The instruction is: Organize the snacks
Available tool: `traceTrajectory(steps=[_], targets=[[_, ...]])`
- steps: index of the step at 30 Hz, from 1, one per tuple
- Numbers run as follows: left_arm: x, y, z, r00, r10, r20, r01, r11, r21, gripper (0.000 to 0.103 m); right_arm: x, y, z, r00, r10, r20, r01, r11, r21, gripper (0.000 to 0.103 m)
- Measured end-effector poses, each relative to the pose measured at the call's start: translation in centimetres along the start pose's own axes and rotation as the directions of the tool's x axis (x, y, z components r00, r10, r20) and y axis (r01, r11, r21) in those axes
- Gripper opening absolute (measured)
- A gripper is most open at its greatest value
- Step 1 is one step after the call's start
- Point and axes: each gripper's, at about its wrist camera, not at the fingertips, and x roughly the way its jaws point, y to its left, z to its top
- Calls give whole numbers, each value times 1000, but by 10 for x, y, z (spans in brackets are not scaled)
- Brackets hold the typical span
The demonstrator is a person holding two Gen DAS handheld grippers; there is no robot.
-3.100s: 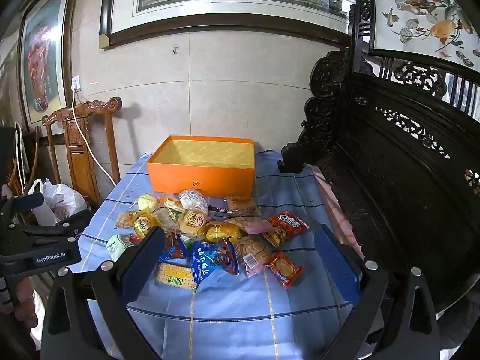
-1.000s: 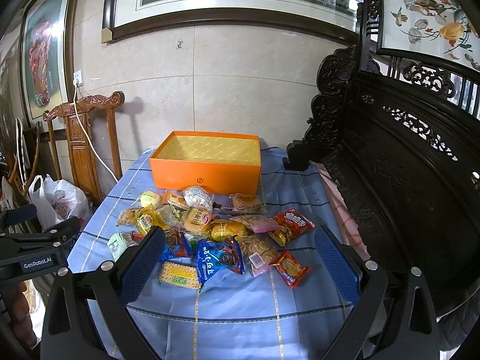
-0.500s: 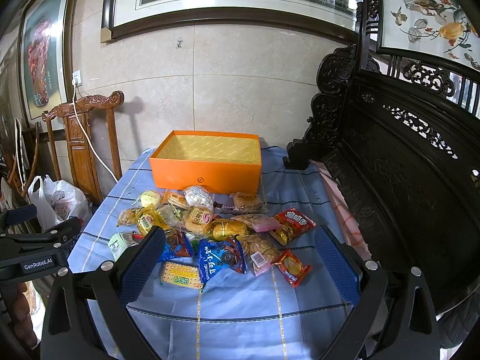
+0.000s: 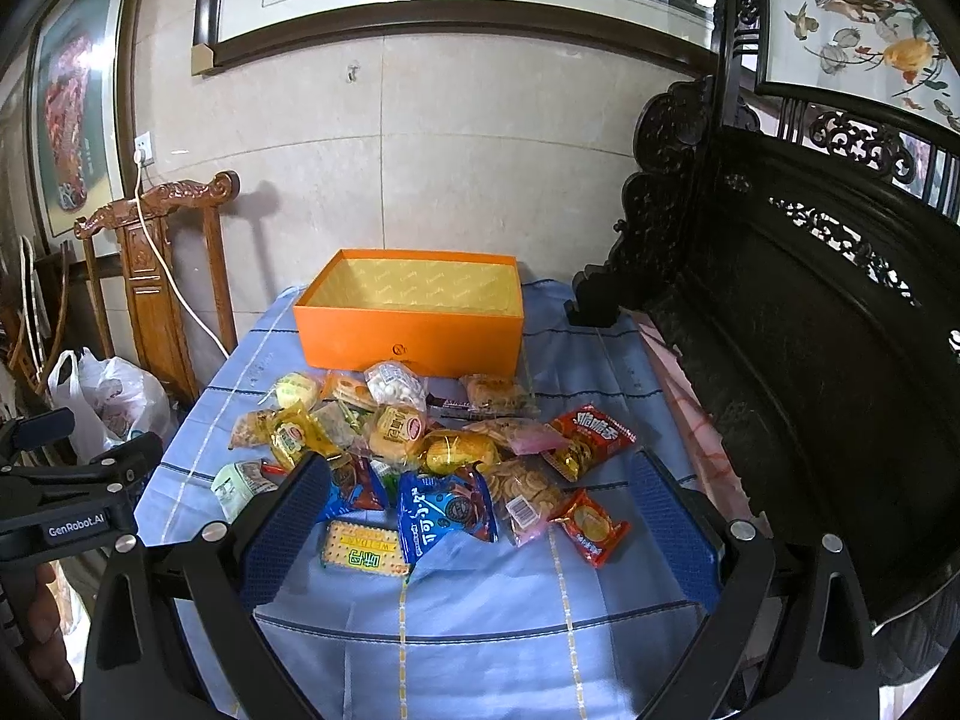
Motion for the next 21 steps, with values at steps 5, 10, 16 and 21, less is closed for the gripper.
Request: traceTrajectory(steps=[5, 10, 16, 21], targets=[[26, 5, -3, 993, -110, -34, 111, 994, 25, 86, 13, -3, -8, 999, -4, -42, 5, 1000, 13, 99], [95, 26, -32, 946, -224, -234, 213, 974, -74, 0, 57, -36, -44, 963, 138, -230, -106, 984, 145, 0], [147, 28, -61, 941, -123, -315, 111, 992, -58, 0, 109, -63, -75, 935, 87, -343, -33, 986, 162, 0], [182, 29, -68, 935, -113, -337, 82, 991, -105, 4, 168, -79, -82, 920, 42, -390, 1, 994, 110, 77]])
